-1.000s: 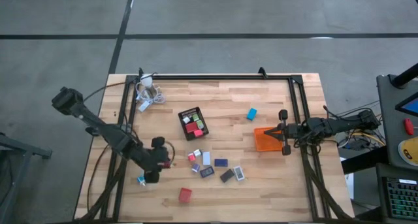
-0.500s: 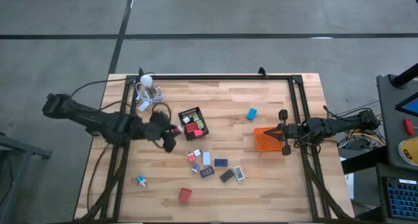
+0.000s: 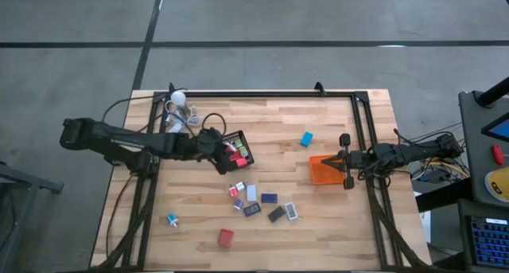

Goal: Pick & Place Office items
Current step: Put the left pink charger adapter in the black bin

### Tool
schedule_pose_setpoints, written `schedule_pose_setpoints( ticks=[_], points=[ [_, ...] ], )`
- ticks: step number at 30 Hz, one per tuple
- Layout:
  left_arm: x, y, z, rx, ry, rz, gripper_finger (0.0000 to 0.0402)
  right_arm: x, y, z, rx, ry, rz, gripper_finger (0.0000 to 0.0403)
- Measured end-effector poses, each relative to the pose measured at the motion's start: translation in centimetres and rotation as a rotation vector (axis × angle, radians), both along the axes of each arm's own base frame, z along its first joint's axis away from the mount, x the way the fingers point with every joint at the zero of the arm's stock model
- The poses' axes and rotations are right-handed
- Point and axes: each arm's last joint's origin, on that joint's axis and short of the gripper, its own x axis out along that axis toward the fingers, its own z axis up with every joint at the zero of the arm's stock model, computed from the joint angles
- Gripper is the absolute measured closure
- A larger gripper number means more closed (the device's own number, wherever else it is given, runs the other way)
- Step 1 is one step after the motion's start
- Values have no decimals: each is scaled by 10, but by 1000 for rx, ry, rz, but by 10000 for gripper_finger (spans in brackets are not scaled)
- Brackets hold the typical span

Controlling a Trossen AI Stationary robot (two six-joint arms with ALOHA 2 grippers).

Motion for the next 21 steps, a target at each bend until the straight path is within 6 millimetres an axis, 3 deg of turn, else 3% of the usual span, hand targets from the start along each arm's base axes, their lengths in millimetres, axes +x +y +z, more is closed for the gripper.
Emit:
schedule_pose_setpoints(
  ticks=[21],
  points=[
    [30, 34, -55, -199, 219, 47, 257, 0, 0, 0, 0, 0, 0, 394]
  ],
)
